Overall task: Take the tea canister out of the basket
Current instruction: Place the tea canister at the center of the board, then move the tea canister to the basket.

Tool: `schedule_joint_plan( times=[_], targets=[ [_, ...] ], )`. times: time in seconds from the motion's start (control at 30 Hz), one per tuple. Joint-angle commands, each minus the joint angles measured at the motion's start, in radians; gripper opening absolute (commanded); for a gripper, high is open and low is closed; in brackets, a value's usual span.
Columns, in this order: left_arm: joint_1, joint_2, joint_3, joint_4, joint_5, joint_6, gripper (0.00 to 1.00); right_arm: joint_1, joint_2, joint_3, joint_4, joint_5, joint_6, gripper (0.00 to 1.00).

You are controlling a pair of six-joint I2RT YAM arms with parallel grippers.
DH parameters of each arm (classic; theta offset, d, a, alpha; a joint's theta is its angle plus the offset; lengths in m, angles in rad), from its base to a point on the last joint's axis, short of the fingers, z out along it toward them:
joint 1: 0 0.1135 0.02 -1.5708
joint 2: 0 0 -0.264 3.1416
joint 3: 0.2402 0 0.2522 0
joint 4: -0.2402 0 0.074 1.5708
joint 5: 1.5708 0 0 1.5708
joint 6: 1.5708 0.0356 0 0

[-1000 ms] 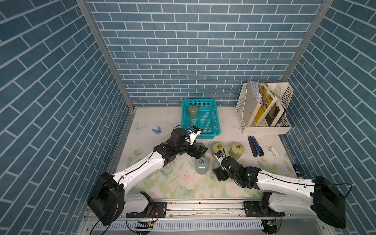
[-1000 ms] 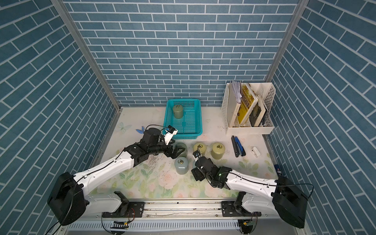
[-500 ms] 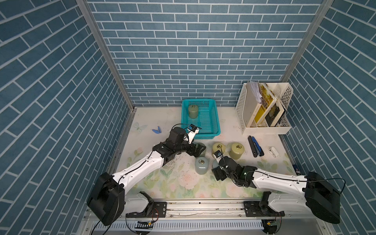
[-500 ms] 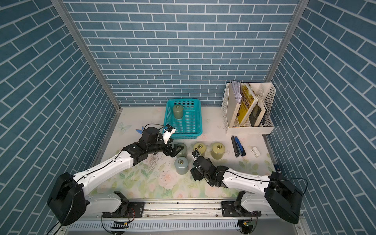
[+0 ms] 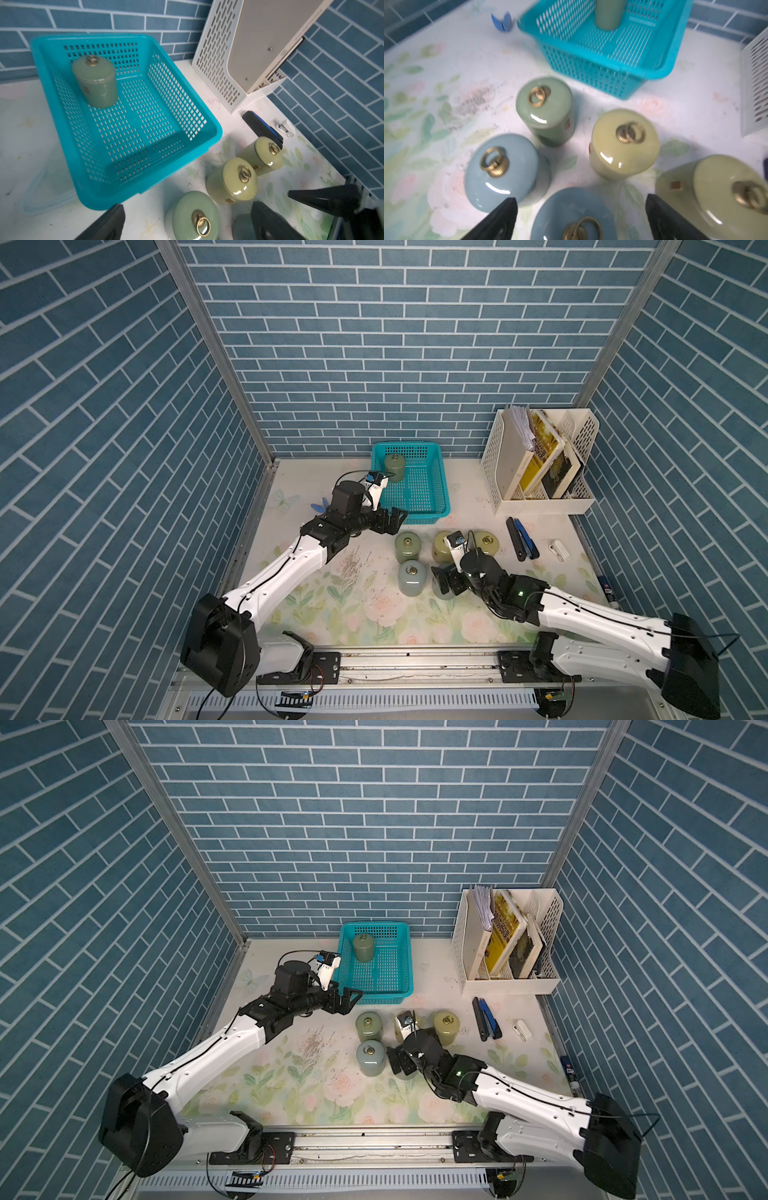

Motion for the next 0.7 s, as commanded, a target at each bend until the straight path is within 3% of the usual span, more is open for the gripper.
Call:
schedule_joint_plan(
  times=[0.0, 0.3, 0.4, 0.67],
  targets=[
    [0.059, 0.030, 0.053, -0.020, -0.058, -0.053, 1.00, -0.031, 0.048, 0.147, -0.037, 0.054, -0.066, 1.00],
    [0.112, 0.132, 0.158, -0.038, -0.078, -0.052, 1.00, -0.279, 0.583, 0.629, -0.011, -0.141, -0.127, 1.00],
    [0.117, 0.150, 0.162, -0.034, -0.059, -0.046, 1.00, -0.317, 0.754, 0.776, -0.005, -0.191, -0.135, 1.00],
    [0.118, 0.153, 0.134, -0.013, -0.046, -0.037, 1.00, -0.353, 1.044, 1.012, 0.091, -0.197, -0.166, 1.00]
  ],
)
